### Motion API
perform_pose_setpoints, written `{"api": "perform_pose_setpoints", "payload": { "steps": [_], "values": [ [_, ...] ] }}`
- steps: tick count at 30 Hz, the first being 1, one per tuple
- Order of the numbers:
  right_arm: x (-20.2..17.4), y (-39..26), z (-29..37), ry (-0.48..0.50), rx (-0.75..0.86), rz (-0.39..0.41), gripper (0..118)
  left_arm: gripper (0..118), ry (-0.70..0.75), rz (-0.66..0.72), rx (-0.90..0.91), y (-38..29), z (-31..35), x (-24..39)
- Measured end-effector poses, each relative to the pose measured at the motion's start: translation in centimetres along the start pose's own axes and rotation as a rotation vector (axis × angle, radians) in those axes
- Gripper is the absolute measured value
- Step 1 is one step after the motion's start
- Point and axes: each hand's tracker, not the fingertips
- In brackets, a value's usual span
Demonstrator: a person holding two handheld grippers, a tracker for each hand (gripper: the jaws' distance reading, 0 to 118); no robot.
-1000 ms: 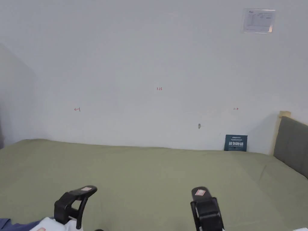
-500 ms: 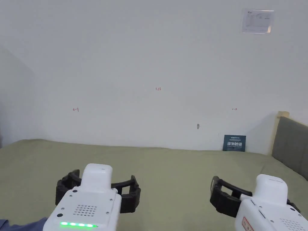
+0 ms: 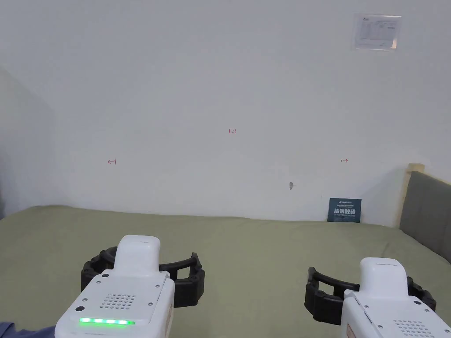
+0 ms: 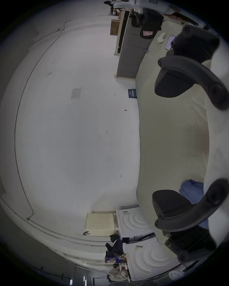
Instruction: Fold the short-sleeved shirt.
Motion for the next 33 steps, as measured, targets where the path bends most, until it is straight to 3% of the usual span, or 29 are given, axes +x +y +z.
{"api": "perform_pose_setpoints", "payload": {
  "steps": [2, 3, 4, 5, 6, 7, 8, 26, 28, 33],
  "values": [
    [0.0, 0.0, -0.1, 0.006, -0.014, 0.0, 112, 118, 0.0, 0.032, -0.038, -0.2, -0.1, -0.2],
    [-0.1, 0.0, 0.0, 0.014, -0.015, 0.002, 94, 117, -0.018, 0.038, -0.073, -0.1, -0.3, -0.3],
    [-0.1, -0.1, 0.0, 0.016, -0.014, 0.003, 65, 115, -0.036, 0.046, -0.076, -0.2, -0.3, -0.3],
    [-0.2, -0.2, -0.2, 0.005, -0.013, 0.002, 25, 111, -0.039, 0.046, -0.075, -0.4, -0.3, -0.2],
    [-0.2, -0.3, -0.3, -0.022, -0.01, -0.004, 1, 96, -0.04, 0.031, -0.086, -0.6, -0.4, 0.0],
    [-0.1, -0.4, -0.3, -0.038, 0.002, -0.02, 2, 61, -0.047, 0.015, -0.085, -0.7, -0.3, 0.1],
    [0.2, -0.3, -0.4, -0.024, -0.013, -0.028, 1, 2, -0.036, 0.008, -0.072, -0.9, -0.4, 0.3],
    [-1.0, -1.7, -0.8, 0.002, -0.088, 0.024, 0, 0, -0.013, 0.03, -0.131, -3.0, -1.7, -0.4],
    [-2.1, -2.0, -1.2, 0.024, -0.098, 0.031, 0, 0, 0.005, 0.042, -0.147, -2.8, -1.3, -1.8],
    [-7.5, -2.7, -2.5, 0.185, -0.098, 0.043, 0, 0, 0.17, 0.063, -0.178, -3.0, 1.0, -8.9]
  ]
}}
